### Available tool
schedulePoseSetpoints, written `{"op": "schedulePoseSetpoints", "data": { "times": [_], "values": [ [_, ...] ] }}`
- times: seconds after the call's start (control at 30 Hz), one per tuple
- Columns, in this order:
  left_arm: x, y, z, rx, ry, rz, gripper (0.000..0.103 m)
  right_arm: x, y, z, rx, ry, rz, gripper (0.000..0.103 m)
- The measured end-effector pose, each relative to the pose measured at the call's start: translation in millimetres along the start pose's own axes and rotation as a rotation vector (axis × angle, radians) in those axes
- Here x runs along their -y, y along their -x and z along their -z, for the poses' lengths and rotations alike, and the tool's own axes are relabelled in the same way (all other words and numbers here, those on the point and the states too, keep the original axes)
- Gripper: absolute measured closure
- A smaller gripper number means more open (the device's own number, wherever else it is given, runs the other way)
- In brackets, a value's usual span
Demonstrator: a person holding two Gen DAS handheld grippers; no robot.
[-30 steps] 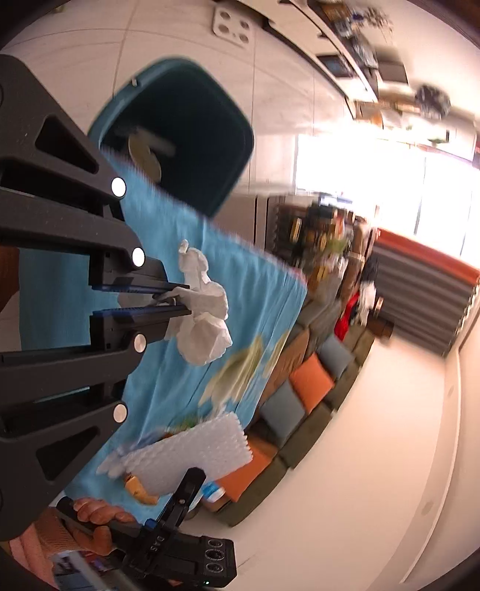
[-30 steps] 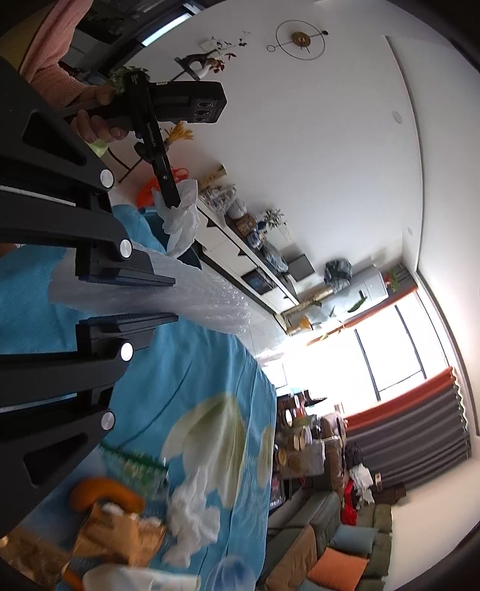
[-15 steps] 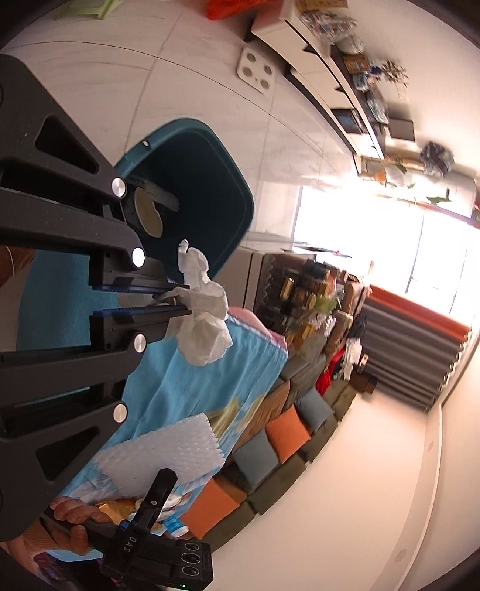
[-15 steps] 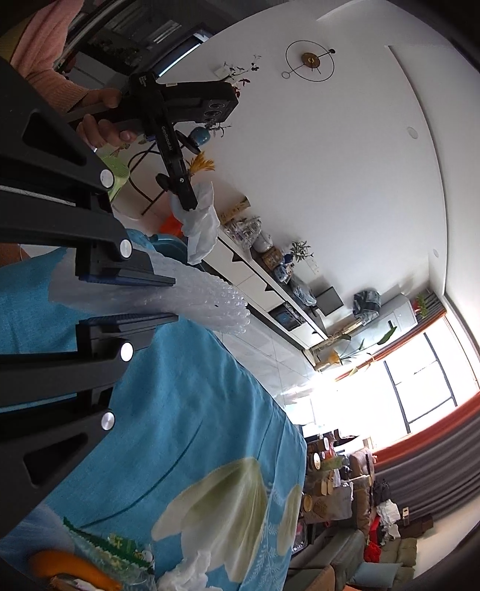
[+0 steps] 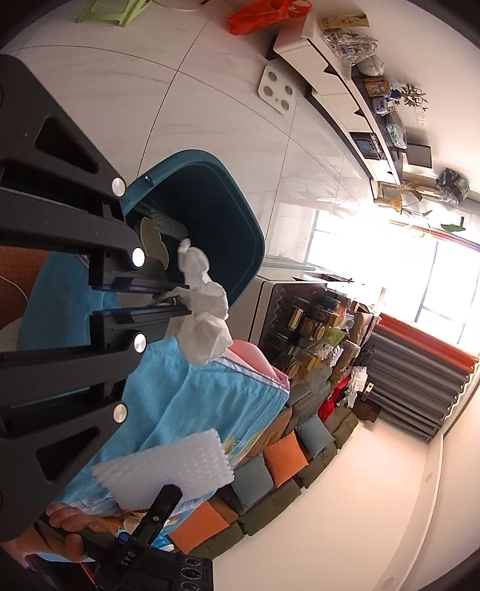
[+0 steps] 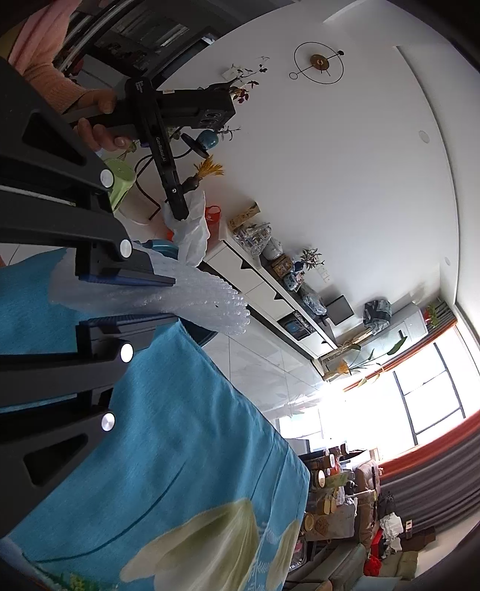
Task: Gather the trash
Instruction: 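Drop the tissue into the bin with the left gripper while the right gripper drops the foam net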
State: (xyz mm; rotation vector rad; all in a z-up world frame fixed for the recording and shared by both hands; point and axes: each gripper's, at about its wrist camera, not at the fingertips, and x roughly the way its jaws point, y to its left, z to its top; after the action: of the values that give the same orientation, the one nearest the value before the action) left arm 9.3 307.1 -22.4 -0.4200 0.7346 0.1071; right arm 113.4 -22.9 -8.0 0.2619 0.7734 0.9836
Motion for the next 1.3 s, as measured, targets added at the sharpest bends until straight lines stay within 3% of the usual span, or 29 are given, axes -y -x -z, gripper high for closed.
{"op": "schedulePoseSetpoints", "data": {
  "times": [0.43,1.03,1.3],
  "values": [
    [-11,-19,1,-0.011,0.006,-0.039,0.097,-24,-68,-25,-0.088,0.046,-0.002,0.09],
    [-26,-77,-7,-0.075,0.016,-0.143,0.097,-15,-155,-39,-0.196,-0.034,0.072,0.09],
    [-24,-118,-7,-0.13,0.039,-0.134,0.088,-13,-174,-39,-0.243,-0.054,0.111,0.075]
  ]
}}
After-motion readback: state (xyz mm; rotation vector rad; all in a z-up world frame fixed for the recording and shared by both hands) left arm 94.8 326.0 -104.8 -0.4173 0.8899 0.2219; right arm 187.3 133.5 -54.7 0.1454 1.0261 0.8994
